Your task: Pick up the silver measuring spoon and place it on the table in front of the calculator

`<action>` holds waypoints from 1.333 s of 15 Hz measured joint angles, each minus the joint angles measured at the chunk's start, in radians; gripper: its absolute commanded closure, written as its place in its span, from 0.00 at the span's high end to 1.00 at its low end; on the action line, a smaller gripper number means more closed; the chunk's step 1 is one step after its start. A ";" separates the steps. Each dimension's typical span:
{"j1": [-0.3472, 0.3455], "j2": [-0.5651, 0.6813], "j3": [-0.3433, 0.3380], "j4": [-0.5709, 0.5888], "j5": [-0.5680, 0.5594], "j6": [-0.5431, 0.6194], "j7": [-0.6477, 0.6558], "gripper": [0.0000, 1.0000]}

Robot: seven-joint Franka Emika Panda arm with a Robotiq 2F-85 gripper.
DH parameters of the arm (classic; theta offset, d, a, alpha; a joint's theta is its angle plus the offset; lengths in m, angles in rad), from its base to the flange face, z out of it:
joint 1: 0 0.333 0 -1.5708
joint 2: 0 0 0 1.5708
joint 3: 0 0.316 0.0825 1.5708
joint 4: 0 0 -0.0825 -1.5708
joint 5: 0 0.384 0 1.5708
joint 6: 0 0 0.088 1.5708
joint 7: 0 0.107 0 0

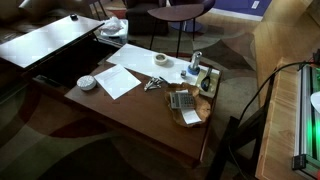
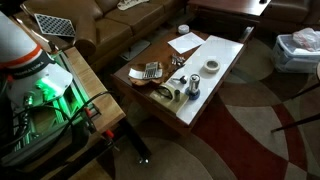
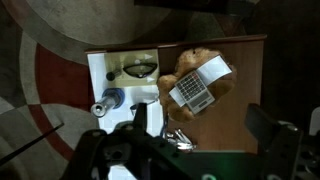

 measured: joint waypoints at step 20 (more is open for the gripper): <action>-0.022 0.577 0.148 0.038 -0.150 0.423 0.824 1.00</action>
